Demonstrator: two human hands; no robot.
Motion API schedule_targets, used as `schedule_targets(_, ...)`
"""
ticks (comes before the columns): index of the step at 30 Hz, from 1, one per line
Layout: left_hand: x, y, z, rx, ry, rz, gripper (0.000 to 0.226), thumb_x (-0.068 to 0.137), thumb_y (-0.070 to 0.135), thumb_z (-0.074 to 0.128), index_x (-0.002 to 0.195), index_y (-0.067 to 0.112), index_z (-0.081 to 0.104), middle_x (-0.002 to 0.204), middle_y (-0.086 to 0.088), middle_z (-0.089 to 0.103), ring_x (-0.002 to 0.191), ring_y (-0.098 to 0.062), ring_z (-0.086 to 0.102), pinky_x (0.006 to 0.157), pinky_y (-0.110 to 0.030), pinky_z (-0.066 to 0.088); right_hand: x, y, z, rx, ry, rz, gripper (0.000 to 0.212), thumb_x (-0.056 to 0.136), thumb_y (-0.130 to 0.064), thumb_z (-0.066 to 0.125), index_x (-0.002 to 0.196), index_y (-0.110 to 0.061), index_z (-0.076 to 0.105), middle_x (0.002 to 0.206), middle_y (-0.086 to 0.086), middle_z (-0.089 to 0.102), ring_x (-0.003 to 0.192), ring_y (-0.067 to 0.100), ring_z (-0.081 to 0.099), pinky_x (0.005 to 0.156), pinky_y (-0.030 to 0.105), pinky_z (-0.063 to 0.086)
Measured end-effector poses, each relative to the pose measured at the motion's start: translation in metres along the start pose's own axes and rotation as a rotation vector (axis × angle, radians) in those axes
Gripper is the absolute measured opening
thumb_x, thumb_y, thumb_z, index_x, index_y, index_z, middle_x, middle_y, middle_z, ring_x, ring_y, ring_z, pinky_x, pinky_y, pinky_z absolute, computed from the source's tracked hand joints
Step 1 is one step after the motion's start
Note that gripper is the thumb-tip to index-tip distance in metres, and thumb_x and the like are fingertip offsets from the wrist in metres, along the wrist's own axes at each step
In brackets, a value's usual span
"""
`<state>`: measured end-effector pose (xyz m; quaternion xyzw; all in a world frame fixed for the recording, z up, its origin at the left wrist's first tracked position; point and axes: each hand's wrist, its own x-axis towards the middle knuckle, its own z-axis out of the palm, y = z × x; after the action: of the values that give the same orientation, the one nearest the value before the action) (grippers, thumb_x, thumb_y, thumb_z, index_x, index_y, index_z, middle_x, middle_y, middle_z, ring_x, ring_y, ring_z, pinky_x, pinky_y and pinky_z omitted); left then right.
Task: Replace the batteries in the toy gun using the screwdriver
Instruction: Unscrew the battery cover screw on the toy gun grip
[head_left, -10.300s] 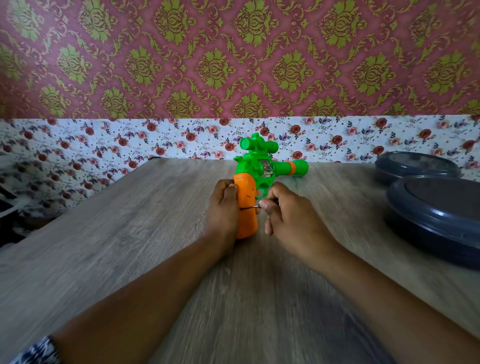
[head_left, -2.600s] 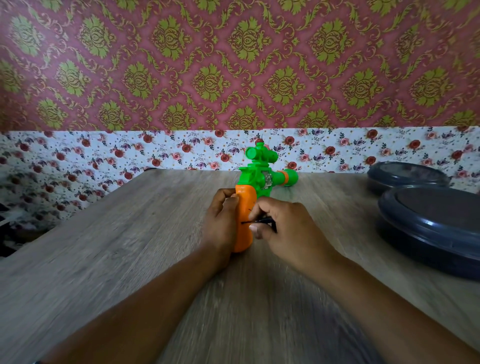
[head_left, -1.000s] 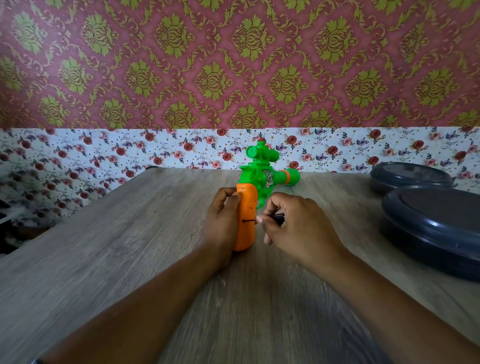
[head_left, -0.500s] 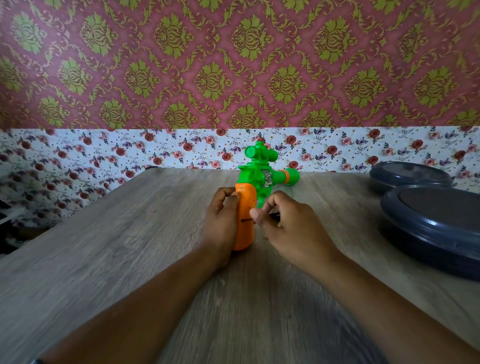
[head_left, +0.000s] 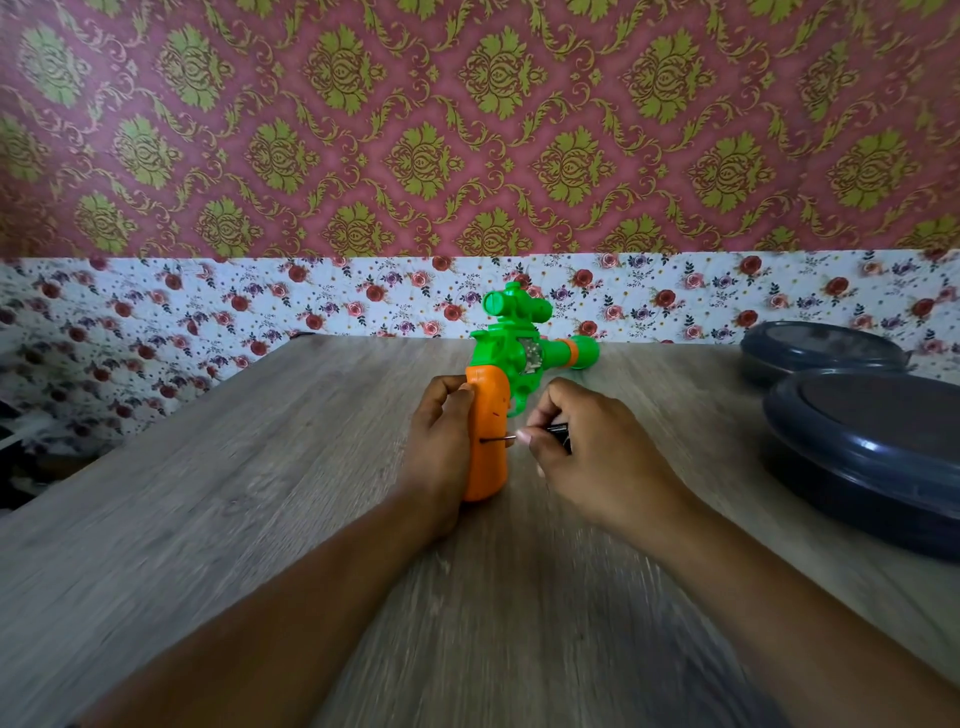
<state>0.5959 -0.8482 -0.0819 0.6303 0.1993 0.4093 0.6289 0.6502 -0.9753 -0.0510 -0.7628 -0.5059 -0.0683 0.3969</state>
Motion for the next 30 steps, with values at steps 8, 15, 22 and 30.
schedule_targets(8, 0.001, 0.0, 0.0, 0.06, -0.004, 0.005, 0.022, 0.098, 0.023, 0.041, 0.082, 0.023, 0.056, 0.082, -0.004, 0.06, 0.075, -0.02, 0.054, 0.07, -0.034, 0.044, -0.002, -0.003, 0.01, 0.071, 0.065, 0.042, 0.02, 0.088, -0.041, 0.054, 0.088, -0.022, 0.046, 0.086, -0.002, 0.064, 0.085, 0.021, 0.062, 0.075, 0.04, 0.049)
schedule_targets(15, 0.001, -0.001, 0.0, 0.069, 0.015, 0.004, 0.019, 0.099, 0.024, 0.039, 0.088, 0.025, 0.055, 0.088, -0.003, 0.061, 0.074, -0.017, 0.057, 0.065, -0.03, 0.046, -0.001, -0.003, 0.007, -0.152, 0.016, 0.104, 0.044, 0.095, -0.036, 0.044, 0.056, -0.023, 0.029, 0.054, -0.004, 0.034, 0.059, 0.021, 0.04, 0.048, 0.03, 0.023)
schedule_targets(22, 0.001, -0.001, -0.001, 0.014, 0.001, -0.025, 0.021, 0.099, 0.023, 0.04, 0.085, 0.023, 0.055, 0.088, -0.009, 0.06, 0.074, -0.019, 0.059, 0.063, -0.029, 0.046, -0.001, -0.002, 0.005, 0.048, 0.059, 0.061, 0.014, 0.083, -0.019, 0.065, 0.072, -0.02, 0.055, 0.071, -0.001, 0.065, 0.071, 0.018, 0.063, 0.066, 0.039, 0.052)
schedule_targets(30, 0.002, -0.001, 0.0, 0.032, 0.008, -0.025, 0.02, 0.098, 0.024, 0.04, 0.087, 0.023, 0.056, 0.091, -0.012, 0.061, 0.072, -0.018, 0.059, 0.063, -0.028, 0.047, 0.003, 0.002, 0.012, 0.242, 0.028, 0.278, 0.018, 0.085, -0.04, 0.059, 0.082, -0.023, 0.053, 0.071, -0.003, 0.064, 0.07, 0.011, 0.061, 0.063, 0.025, 0.044)
